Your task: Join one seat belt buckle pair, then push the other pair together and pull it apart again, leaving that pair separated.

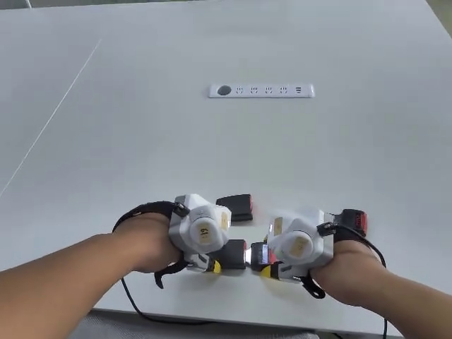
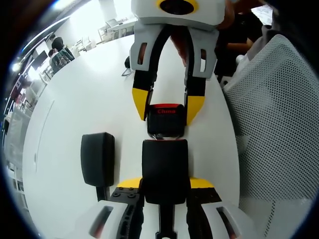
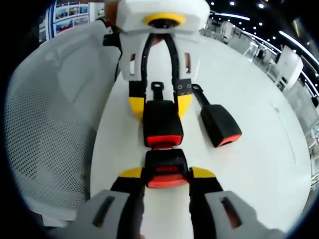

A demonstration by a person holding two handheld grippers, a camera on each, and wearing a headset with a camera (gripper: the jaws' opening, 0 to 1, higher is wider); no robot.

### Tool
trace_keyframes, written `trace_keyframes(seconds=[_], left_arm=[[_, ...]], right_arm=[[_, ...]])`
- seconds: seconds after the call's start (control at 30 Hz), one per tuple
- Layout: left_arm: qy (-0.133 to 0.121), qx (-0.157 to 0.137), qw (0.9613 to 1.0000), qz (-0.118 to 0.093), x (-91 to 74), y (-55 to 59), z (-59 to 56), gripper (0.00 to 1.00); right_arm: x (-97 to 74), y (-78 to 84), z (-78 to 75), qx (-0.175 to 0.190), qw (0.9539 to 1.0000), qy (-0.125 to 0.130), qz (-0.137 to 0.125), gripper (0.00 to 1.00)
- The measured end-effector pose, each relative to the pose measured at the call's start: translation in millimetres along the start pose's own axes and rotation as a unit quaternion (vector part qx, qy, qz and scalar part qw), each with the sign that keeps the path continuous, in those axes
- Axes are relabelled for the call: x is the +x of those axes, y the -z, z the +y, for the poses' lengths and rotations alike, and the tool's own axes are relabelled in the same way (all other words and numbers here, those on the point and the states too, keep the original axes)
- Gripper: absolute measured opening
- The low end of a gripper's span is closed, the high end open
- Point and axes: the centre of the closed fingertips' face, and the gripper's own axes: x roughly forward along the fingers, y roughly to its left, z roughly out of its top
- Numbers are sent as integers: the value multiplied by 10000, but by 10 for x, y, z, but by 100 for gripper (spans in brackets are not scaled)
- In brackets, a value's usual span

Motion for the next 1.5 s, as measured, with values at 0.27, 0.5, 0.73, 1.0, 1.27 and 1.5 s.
trace_keyframes(seconds=[0.27, 0.5, 0.73, 1.0, 1.27, 1.5], left_arm=[[-83, -24, 9999, -147, -9, -8, 12, 33], [-12, -134, 9999, -27, 3, -18, 19, 34], [-71, -264, 9996, 35, -6, 2, 23, 34], [-158, -113, 9998, 67, -13, -15, 20, 34], [-307, -41, 9995, 10, -70, -82, 16, 41], [-435, -173, 9986, -263, -208, -264, 79, 42]], right_arm=[[4, -15, -2, 82, 9999, -50, -75, 33], [10, -21, -3, 148, 9999, -26, -46, 34], [15, -9, -4, 242, 9997, -4, -54, 35], [19, -8, 6, 376, 9993, -31, -36, 37], [-33, 11, 34, 450, 9990, 42, 17, 37], [-197, -39, 32, 657, 9974, 186, -244, 37]])
